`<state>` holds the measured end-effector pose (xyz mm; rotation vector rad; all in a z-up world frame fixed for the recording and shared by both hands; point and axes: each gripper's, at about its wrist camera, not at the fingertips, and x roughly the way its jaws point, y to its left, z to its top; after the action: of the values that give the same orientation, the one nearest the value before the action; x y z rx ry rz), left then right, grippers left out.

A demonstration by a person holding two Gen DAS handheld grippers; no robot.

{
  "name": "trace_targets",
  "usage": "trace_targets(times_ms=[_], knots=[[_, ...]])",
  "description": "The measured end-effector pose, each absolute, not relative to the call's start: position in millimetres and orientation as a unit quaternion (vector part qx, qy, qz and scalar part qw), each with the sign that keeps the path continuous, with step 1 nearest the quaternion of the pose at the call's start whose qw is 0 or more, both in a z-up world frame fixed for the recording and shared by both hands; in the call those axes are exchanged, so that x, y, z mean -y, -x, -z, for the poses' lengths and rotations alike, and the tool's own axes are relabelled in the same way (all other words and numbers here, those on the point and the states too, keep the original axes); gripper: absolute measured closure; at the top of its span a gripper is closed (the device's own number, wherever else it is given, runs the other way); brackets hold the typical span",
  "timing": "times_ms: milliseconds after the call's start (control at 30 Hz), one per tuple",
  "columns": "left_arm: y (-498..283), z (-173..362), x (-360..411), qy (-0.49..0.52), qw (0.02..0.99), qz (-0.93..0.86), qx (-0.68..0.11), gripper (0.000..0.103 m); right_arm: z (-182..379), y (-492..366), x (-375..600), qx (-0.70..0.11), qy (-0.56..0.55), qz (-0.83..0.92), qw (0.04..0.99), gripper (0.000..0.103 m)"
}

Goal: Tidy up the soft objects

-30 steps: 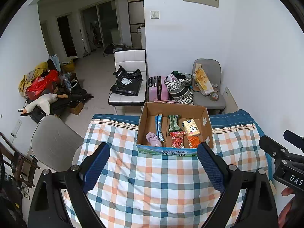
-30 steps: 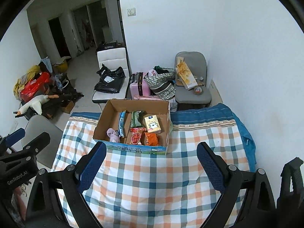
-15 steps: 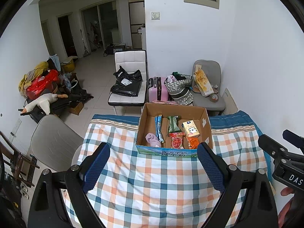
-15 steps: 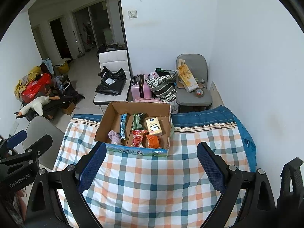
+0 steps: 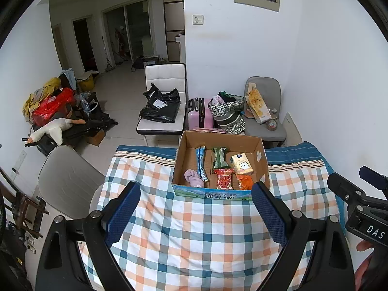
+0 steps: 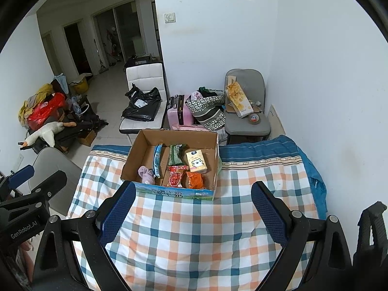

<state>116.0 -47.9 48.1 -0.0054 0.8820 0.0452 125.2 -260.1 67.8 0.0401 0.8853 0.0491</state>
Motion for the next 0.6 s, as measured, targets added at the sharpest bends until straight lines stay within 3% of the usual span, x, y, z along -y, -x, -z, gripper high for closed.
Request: trace_targets(times_ms=[600], knots=[[-115.8, -49.5, 51.2, 0.006, 0.904, -0.023, -0.428, 0.009, -68.0, -123.0, 257.0, -0.428, -0.017, -0.027, 0.903, 0.005]])
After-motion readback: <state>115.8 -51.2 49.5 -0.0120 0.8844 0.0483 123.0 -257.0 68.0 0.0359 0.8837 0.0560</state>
